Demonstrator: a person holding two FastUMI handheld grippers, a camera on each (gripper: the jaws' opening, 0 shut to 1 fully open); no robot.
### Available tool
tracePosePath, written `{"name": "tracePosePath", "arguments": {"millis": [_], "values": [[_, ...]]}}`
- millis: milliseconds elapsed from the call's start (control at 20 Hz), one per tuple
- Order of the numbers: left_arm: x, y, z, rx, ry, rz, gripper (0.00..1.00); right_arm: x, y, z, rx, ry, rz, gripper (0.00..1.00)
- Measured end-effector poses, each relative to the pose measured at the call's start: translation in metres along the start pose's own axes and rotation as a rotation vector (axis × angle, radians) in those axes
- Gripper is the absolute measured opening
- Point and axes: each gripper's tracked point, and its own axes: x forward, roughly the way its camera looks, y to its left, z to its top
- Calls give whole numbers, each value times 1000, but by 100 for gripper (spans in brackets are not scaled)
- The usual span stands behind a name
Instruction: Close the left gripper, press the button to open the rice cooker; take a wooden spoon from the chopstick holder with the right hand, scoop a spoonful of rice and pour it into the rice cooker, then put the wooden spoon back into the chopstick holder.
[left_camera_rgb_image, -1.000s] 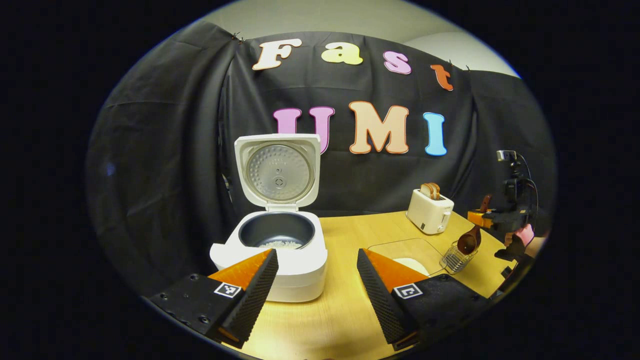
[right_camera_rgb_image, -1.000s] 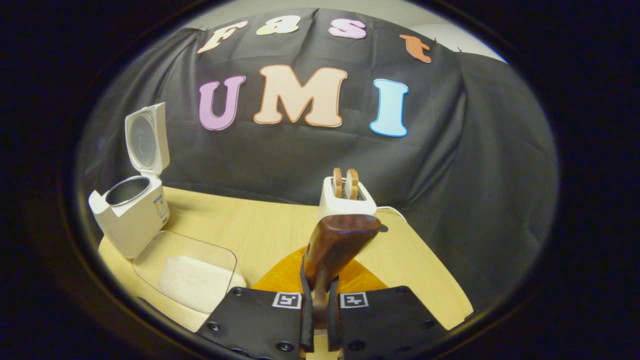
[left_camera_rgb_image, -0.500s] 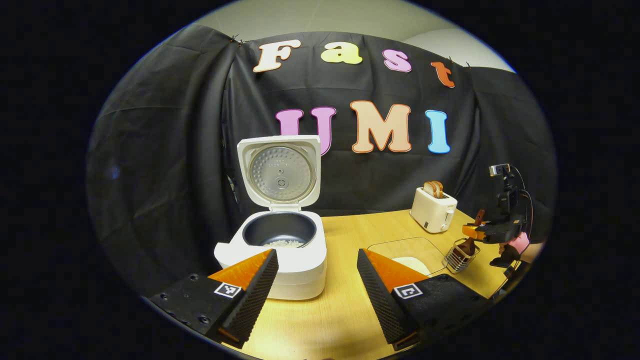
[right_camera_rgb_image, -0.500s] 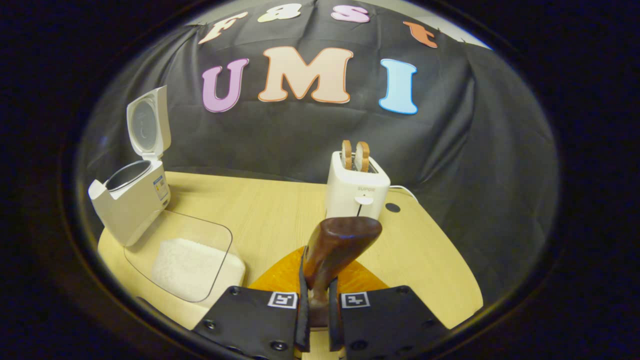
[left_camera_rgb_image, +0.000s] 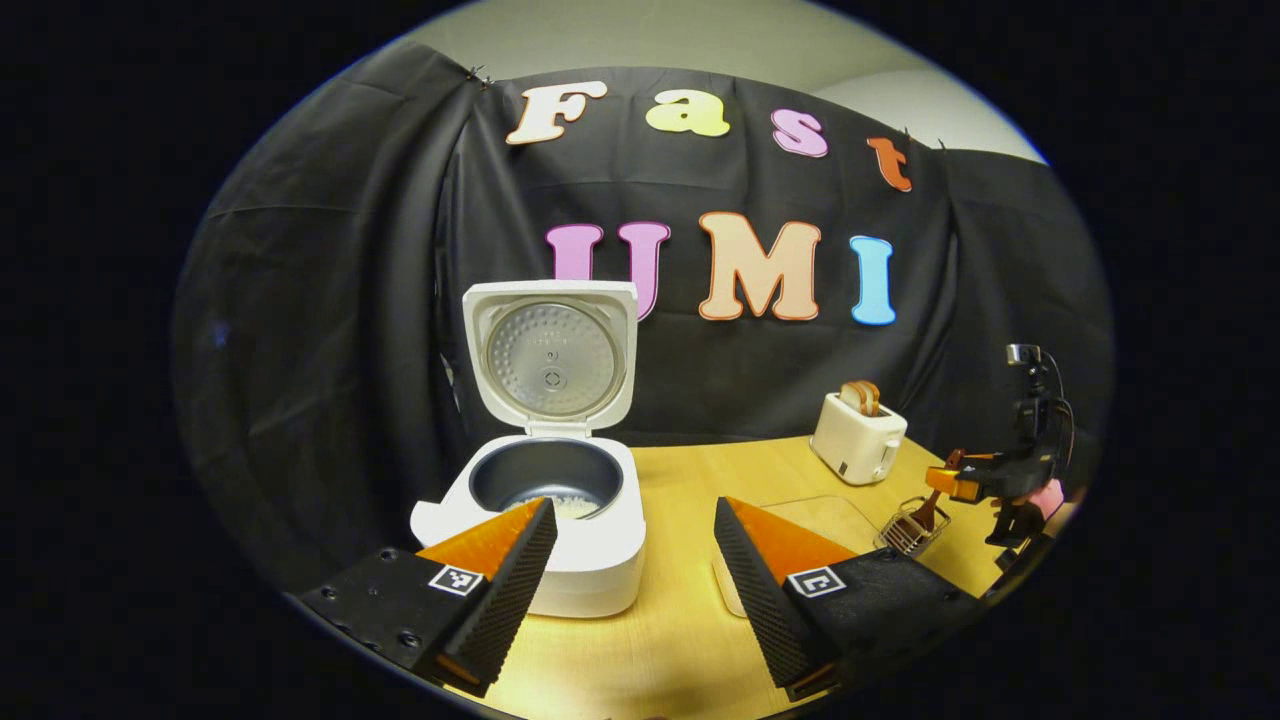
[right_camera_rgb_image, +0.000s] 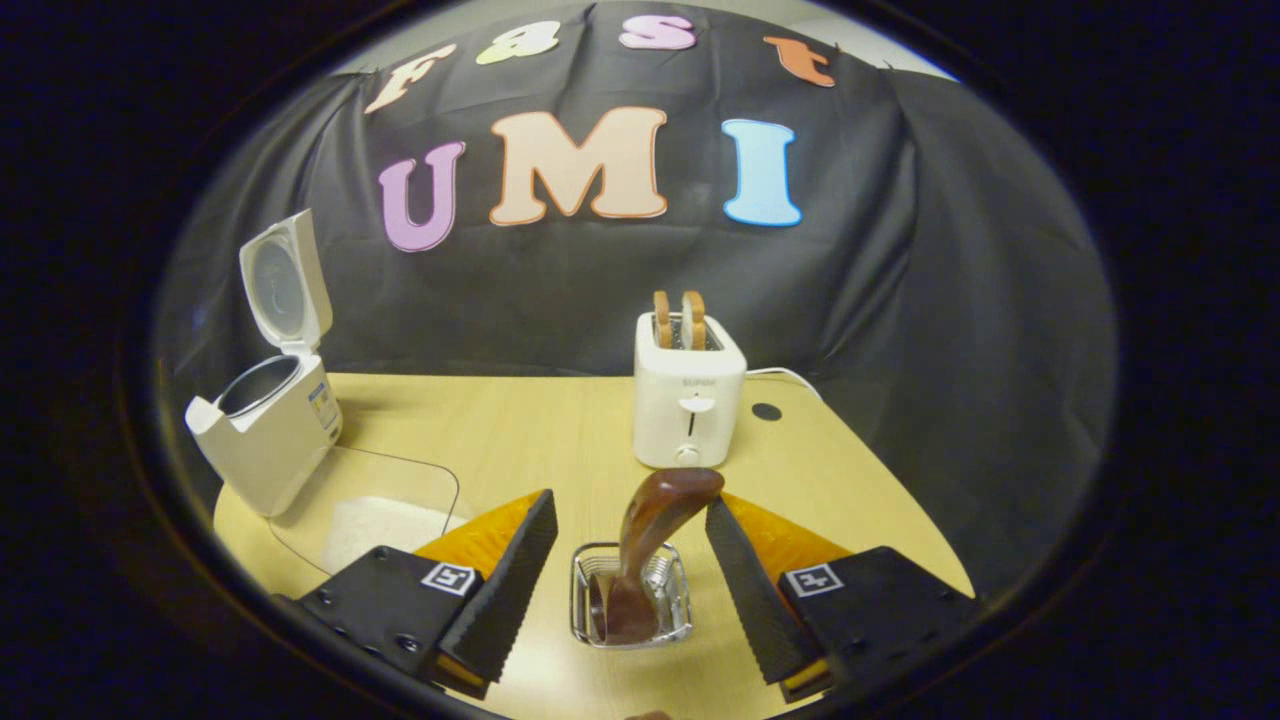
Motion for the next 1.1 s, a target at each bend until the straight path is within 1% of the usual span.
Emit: {"name": "tracePosePath", "arguments": {"millis": [150,250,450,500,550,600,750,900,950,1000,1050,1100], "values": [[13,8,22,-34,-31,-29,94,-24,-14,18,2,-50,-44,81],[25,17,39,-37,-57,-36,94,-41,-26,33,9,-81,-78,91],[48,40,75,-48,-76,-31,94,-73,-33,54,57,-133,-109,96],[55,46,85,-59,-84,-30,93,-82,-32,55,67,-140,-114,100],[61,50,94,-75,-89,-33,93,-89,-29,55,79,-145,-113,100],[68,56,107,-94,-99,-33,94,-98,-22,55,94,-148,-111,91],[91,78,139,-79,-120,2,93,-119,-11,46,133,-147,-115,91],[111,91,169,-97,-133,5,93,-136,-5,36,161,-136,-122,91],[118,95,180,-109,-138,5,93,-140,-6,34,158,-133,-129,100],[126,100,190,-114,-145,8,93,-145,-8,32,151,-134,-145,100],[133,104,199,-106,-157,12,89,-150,-11,31,146,-136,-160,100],[139,109,207,-99,-164,22,93,-157,-13,29,147,-135,-174,100]]}}
